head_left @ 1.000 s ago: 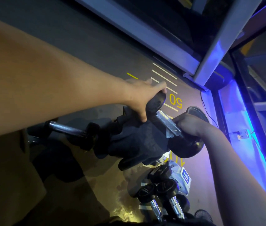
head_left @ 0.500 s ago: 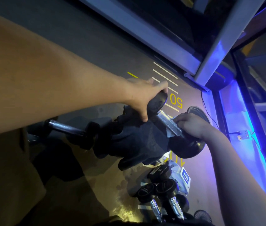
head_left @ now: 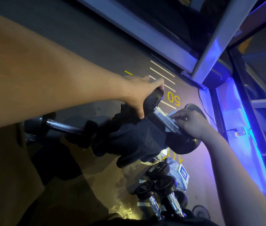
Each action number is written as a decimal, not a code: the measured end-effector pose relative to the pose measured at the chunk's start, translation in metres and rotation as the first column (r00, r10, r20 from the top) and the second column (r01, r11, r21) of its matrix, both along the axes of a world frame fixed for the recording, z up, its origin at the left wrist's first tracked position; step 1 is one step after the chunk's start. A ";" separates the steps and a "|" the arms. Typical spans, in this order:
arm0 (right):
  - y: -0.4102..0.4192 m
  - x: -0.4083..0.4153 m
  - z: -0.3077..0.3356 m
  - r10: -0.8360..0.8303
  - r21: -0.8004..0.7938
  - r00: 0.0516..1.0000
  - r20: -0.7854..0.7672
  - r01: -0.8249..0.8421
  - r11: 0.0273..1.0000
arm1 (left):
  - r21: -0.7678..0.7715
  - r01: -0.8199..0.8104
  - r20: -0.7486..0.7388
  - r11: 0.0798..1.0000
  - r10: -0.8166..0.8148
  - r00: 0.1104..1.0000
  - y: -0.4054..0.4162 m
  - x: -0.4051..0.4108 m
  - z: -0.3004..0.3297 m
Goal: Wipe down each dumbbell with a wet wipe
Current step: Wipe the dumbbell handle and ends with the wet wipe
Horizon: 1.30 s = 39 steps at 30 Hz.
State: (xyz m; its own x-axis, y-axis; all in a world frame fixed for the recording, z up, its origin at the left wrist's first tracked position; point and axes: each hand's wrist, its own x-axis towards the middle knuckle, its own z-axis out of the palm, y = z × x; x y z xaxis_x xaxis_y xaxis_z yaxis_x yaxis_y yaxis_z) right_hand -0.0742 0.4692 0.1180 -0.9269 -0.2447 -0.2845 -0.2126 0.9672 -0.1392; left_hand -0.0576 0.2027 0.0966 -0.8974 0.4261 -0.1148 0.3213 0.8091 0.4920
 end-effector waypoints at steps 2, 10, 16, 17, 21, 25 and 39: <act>0.002 0.005 0.003 -0.027 -0.067 0.998 -0.049 0.024 0.997 | -0.003 -0.002 -0.001 1.000 0.002 1.000 0.000 0.000 0.001; -0.001 0.038 0.033 -0.270 -0.510 0.951 -0.148 0.161 0.845 | -0.005 0.005 -0.006 1.000 -0.005 1.000 0.000 0.001 0.002; 0.010 0.062 0.048 -0.368 -0.653 0.930 -0.011 0.272 0.707 | -0.016 -0.015 -0.008 1.000 0.014 1.000 0.001 0.002 0.002; 0.012 0.066 0.048 -0.370 -0.655 0.929 0.011 0.286 0.699 | -0.014 -0.014 -0.005 1.000 0.014 1.000 0.001 0.002 0.002; 0.016 0.077 0.050 -0.371 -0.680 0.928 0.042 0.299 0.669 | -0.015 -0.021 0.002 1.000 0.021 1.000 0.002 0.002 0.002; 0.017 0.077 0.049 -0.375 -0.694 0.924 0.079 0.321 0.644 | -0.021 -0.028 0.004 0.999 0.028 1.000 0.003 0.002 0.003; 0.014 0.053 0.017 -0.120 -0.100 0.938 -0.326 0.092 0.991 | -0.012 -0.026 0.004 1.000 0.026 1.000 0.003 -0.001 0.001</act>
State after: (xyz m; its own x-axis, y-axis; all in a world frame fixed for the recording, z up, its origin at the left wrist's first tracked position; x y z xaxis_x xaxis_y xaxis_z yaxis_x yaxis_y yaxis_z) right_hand -0.0210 0.4830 0.1355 -0.9870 -0.1495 0.0592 -0.1572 0.9747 -0.1588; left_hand -0.0589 0.2055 0.0977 -0.9078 0.4009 -0.1232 0.2979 0.8231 0.4835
